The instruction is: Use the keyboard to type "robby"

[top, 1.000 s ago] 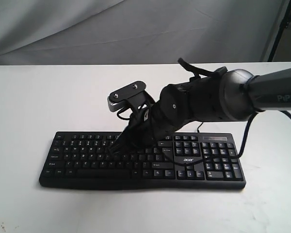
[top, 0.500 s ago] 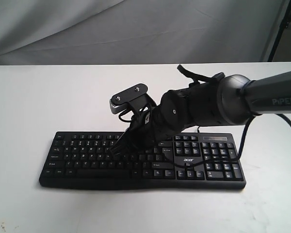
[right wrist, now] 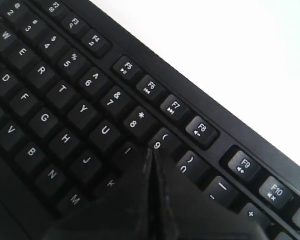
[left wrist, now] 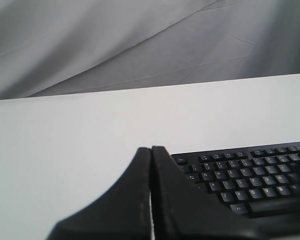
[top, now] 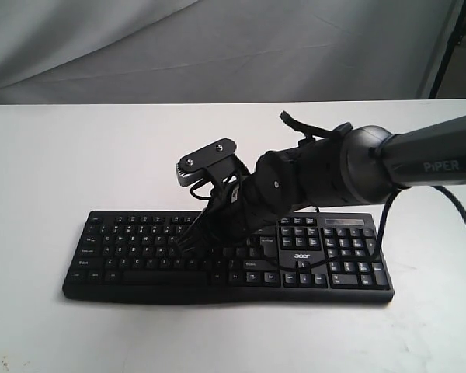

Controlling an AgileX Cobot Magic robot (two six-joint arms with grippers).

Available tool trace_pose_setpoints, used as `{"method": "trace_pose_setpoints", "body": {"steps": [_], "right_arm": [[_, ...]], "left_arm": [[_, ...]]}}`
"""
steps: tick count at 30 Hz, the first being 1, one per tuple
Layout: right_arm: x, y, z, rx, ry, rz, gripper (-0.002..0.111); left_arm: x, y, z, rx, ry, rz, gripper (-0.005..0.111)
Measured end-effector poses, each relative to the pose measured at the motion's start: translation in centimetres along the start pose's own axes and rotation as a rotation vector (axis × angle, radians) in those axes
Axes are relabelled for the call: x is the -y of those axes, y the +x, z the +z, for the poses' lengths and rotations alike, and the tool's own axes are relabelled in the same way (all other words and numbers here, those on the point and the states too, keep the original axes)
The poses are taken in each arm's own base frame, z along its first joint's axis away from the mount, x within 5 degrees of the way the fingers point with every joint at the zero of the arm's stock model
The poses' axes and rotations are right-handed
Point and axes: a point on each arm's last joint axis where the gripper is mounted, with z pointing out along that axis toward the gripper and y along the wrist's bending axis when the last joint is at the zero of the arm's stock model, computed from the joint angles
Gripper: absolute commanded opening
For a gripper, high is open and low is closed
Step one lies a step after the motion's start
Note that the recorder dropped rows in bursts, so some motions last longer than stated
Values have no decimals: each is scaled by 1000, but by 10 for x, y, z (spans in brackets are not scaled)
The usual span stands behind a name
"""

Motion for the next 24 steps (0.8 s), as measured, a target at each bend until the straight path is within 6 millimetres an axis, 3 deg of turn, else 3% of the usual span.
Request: {"method": "trace_pose_setpoints", "body": {"steps": [13, 17, 19, 21, 24], "right_arm": [[1, 4, 6, -18, 1, 3, 0], [-2, -4, -12, -11, -12, -3, 0], [-10, -14, -23, -19, -36, -23, 0], [-33, -24, -29, -20, -75, -85, 0], [-57, -26, -32, -15, -108, -143, 0]], "left_arm": [[0, 0, 0, 0, 0, 0, 0], [0, 0, 0, 0, 0, 0, 0], [0, 0, 0, 0, 0, 0, 0], [0, 0, 0, 0, 0, 0, 0], [0, 0, 0, 0, 0, 0, 0]]}}
